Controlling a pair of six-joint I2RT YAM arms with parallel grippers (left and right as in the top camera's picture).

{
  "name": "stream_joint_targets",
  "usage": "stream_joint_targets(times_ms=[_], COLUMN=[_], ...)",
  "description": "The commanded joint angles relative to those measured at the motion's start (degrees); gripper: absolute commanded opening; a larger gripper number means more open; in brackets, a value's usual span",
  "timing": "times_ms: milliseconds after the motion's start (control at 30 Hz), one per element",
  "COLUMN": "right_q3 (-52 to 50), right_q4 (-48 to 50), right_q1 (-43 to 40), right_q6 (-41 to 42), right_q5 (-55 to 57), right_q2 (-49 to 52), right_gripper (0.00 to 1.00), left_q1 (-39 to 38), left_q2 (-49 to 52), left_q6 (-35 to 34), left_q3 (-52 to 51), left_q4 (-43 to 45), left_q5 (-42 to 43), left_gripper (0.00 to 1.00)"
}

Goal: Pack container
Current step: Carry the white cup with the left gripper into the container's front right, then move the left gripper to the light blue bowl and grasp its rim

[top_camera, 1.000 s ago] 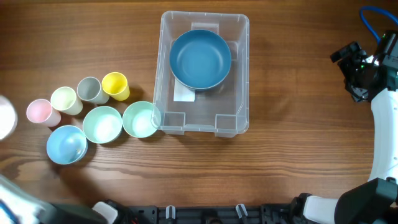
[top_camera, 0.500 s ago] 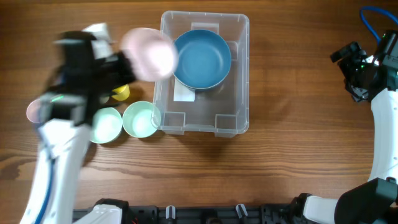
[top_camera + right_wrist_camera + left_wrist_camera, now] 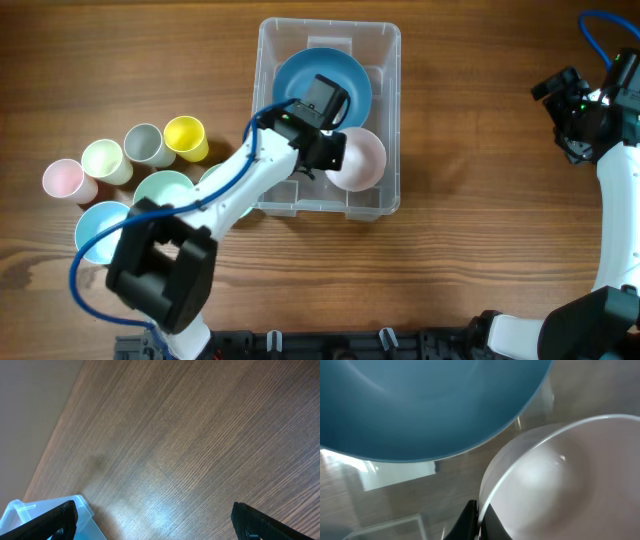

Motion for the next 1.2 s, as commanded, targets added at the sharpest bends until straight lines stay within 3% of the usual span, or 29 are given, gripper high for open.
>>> stream_joint_targets(times_ms=[0,67,100,133,267,400,467,633,733,967,1167], right_q3=[0.31,0.31,0.31,0.31,0.31,0.31,0.31,0.31,0.31,0.31,0.31], right_q4=[0.0,0.0,0.0,0.0,0.0,0.0,0.0,0.0,0.0,0.0,0.0], right_q1=[0.09,0.09,0.09,0.09,0.09,0.09,0.09,0.09,0.09,0.09,0.09], right_q6=[0.61,0.61,0.61,0.61,0.61,0.59,0.59,0.59,0.61,0.59,0.61], right_q5=[-0.48,-0.48,-0.48,-0.48,-0.48,-0.48,-0.48,-0.5,-0.48,-0.48,-0.48], right_q2=[0.42,0.42,0.42,0.42,0.42,0.42,0.42,0.42,0.42,0.42,0.42], right_gripper=[1.0,1.0,1.0,1.0,1.0,1.0,1.0,1.0,1.0,1.0,1.0], left_q1=[-0.15,-0.09,-0.09,-0.02,1.25,8.39,14.75,40.76,57.68,79.36,82.29], left_q2=[-0.24,-1.57,-2.43,-3.5,-9.05,-17.44,-21.0,-24.28,-22.71,-20.28,-20.2], left_q6=[1.25,1.2,1.16,0.7,-2.01,-9.4,-13.57,-22.03,-22.91,-22.84,-22.8], left_q3=[0.66,1.79,2.71,3.93,9.25,12.22,12.2,11.96,8.17,-11.41,-27.21], left_q4=[0.28,-0.37,-1.33,-3.1,-12.63,-24.35,-29.29,-38.62,-37.66,-25.9,-12.11], left_q5=[-0.74,-0.74,-0.74,-0.74,-5.25,-16.85,-20.7,-20.24,-12.2,-6.75,-3.23], left_gripper=[0.31,0.63,0.95,0.97,0.9,0.95,1.0,1.0,1.0,1.0,0.95])
